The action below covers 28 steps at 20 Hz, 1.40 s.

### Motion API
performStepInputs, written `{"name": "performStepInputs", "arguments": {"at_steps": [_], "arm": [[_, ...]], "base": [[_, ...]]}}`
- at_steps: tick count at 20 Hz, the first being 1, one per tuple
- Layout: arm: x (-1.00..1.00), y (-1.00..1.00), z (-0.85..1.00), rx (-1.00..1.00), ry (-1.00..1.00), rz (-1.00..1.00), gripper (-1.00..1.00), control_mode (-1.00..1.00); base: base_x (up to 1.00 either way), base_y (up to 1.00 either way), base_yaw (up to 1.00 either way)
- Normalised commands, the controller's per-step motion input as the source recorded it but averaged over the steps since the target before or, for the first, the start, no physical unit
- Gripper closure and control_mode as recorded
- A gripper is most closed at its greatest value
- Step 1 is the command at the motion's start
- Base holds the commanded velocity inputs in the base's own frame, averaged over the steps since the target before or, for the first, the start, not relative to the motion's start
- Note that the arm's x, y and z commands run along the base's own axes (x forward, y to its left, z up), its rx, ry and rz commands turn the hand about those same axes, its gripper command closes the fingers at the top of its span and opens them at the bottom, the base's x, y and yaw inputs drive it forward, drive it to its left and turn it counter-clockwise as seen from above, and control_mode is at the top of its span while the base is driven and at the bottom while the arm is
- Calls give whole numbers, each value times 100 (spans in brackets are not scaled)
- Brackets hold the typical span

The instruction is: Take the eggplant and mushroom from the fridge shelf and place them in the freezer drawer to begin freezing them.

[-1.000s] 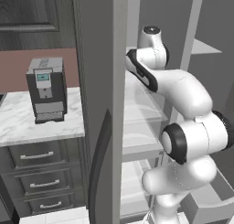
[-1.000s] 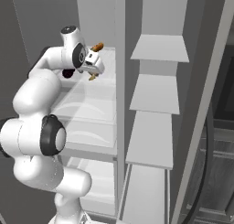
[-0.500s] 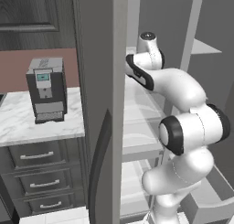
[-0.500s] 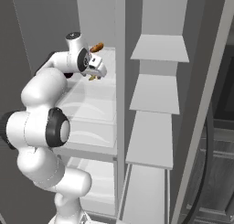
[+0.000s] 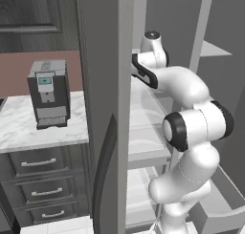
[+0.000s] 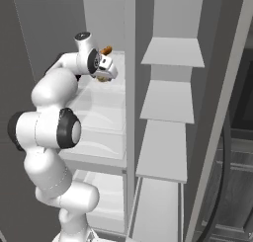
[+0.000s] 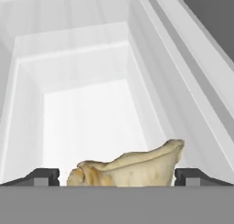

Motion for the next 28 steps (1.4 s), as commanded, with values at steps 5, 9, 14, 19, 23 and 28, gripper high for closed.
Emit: {"name": "performStepInputs", "arguments": {"at_steps": [5, 9, 14, 19, 23, 28], "arm": [[7, 0, -27, 0, 0, 0, 100, -100], [0, 0, -6, 0, -3, 0, 100, -100], [-37, 4, 0, 0, 0, 0, 100, -100], [-98, 25, 14, 0, -5, 0, 100, -100], [-100, 28, 31, 0, -5, 0, 100, -100], [-100, 7, 14, 8, -3, 0, 100, -100]], "base": [[0, 0, 0], [0, 0, 0], [0, 0, 0], [0, 0, 0], [0, 0, 0], [0, 0, 0]]}}
